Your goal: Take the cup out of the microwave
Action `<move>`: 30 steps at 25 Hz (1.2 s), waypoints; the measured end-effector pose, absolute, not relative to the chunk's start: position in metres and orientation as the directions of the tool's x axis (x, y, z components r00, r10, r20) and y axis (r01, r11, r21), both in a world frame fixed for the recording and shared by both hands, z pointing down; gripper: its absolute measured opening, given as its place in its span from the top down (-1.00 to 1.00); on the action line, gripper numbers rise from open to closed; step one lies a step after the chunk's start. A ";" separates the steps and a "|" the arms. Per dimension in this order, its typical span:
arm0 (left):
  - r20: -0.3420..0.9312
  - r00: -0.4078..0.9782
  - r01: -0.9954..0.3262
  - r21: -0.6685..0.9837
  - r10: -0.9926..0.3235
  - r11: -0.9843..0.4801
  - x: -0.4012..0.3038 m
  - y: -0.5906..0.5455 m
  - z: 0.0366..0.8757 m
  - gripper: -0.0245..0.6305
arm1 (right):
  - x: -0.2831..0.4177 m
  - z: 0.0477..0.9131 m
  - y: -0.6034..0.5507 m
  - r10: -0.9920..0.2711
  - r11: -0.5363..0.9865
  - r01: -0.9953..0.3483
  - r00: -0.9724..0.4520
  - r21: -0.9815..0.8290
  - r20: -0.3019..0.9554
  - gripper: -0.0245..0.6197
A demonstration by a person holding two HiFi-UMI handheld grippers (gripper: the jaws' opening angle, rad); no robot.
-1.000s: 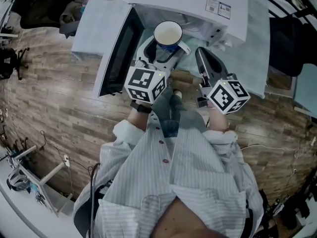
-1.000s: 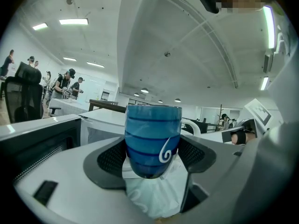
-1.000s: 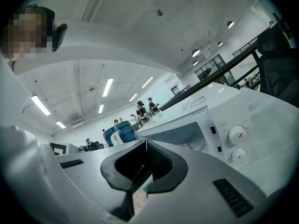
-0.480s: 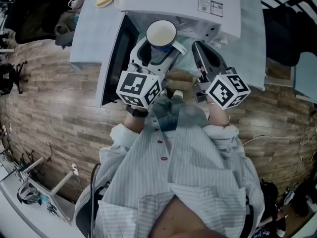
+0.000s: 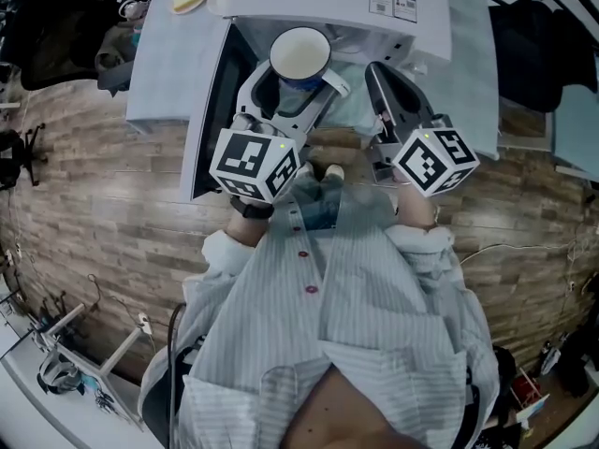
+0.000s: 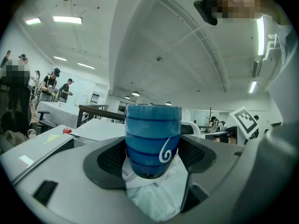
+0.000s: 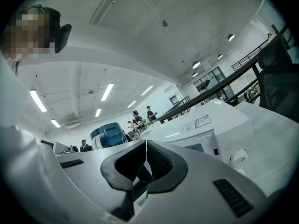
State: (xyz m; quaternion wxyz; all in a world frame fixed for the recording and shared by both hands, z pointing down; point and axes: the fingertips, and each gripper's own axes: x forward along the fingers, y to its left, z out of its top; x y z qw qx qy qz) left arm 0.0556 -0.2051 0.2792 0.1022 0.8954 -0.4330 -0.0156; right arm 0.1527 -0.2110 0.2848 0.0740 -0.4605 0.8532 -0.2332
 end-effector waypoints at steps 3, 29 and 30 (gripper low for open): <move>0.057 0.630 -0.768 0.195 -0.774 -0.611 0.057 -0.204 0.277 -0.17 | 0.153 0.282 -0.211 -0.822 0.469 -0.756 -0.563 -0.456 0.088 0.82; 0.055 0.655 -0.746 0.206 -0.754 -0.633 0.073 -0.206 0.280 -0.17 | 0.155 0.286 -0.206 -0.801 0.498 -0.749 -0.591 -0.438 0.100 0.82; 0.055 0.655 -0.746 0.203 -0.754 -0.634 0.073 -0.206 0.280 -0.17 | 0.154 0.287 -0.206 -0.799 0.499 -0.749 -0.592 -0.436 0.102 0.82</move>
